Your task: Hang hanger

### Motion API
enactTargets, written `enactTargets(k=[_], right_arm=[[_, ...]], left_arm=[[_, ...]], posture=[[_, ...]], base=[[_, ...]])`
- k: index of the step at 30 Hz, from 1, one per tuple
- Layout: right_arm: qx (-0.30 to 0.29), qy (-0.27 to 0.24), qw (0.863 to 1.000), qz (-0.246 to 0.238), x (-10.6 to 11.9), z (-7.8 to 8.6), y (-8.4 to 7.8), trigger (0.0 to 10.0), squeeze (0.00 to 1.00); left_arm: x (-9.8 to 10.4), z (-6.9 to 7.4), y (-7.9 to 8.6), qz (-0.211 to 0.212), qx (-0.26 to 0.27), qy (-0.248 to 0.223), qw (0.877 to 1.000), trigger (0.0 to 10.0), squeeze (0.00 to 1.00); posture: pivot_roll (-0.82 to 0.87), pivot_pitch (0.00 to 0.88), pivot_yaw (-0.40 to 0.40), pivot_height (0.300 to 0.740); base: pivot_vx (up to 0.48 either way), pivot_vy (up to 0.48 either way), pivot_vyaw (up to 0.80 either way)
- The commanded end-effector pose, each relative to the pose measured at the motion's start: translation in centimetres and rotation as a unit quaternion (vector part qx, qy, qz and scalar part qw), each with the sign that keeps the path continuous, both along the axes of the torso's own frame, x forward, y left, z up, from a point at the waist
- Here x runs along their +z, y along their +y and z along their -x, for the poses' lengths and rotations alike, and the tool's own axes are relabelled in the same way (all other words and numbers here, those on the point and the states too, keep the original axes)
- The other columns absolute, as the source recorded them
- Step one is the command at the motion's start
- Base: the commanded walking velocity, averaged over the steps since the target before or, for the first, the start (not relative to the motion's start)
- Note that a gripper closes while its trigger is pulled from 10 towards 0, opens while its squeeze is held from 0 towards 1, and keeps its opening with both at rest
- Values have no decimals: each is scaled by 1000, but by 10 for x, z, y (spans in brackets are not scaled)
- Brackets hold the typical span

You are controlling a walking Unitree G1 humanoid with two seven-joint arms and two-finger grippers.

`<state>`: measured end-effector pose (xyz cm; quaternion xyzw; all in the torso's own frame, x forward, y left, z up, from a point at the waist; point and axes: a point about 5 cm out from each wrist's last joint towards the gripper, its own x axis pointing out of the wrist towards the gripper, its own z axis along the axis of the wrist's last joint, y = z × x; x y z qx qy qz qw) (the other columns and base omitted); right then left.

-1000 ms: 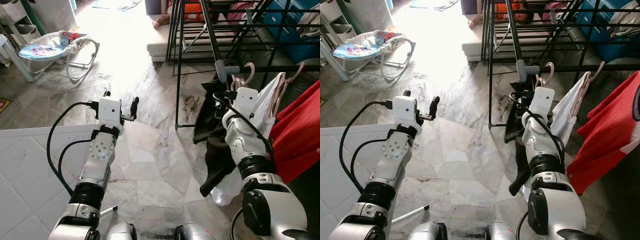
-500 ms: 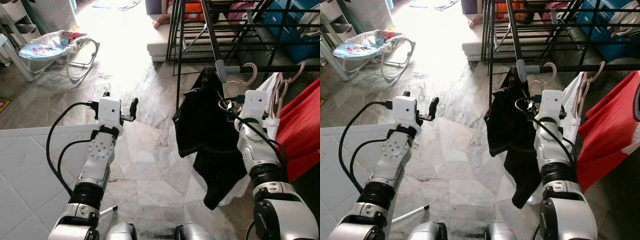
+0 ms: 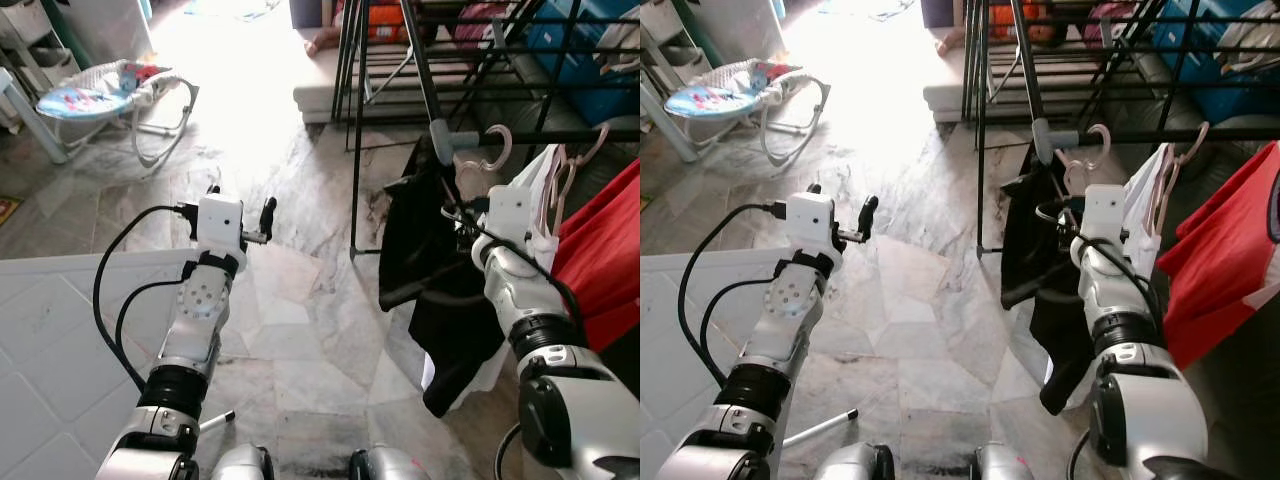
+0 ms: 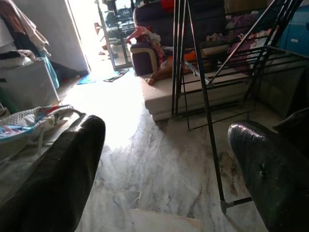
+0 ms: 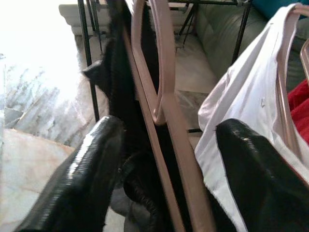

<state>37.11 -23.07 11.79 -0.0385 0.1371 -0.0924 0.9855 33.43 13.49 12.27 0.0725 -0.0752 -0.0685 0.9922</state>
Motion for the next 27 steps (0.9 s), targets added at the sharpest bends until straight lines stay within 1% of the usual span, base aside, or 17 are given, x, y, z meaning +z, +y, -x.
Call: enactTargets(k=[1, 7, 11, 18, 27], right_arm=[[-4, 2, 1000, -14, 1, -1, -3, 0, 0], [-11, 6, 999, -29, 2, -3, -5, 0, 0], [-12, 18, 999, -46, -2, -2, -5, 0, 0], [-11, 23, 998, -50, -6, -1, -3, 0, 0], [-15, 24, 998, -51, -7, 0, -6, 0, 0]], left_arm=[[-6, 2, 3, -9, 5, 13, 1000, 10000, 0], [-7, 2, 2, -7, 5, 16, 1000, 10000, 0], [-7, 2, 2, -3, 6, 19, 1000, 10000, 0], [-6, 2, 1, -2, 4, 19, 1000, 10000, 0], [-6, 1, 0, -2, 2, 20, 1000, 10000, 0]], posture=[[-35, 111, 18, 740], [-32, 112, 16, 740], [-32, 116, 14, 740], [-30, 118, 14, 740], [-30, 121, 15, 740]], base=[[0, 0, 0], [0, 0, 0], [0, 0, 0], [0, 0, 0], [0, 0, 0]])
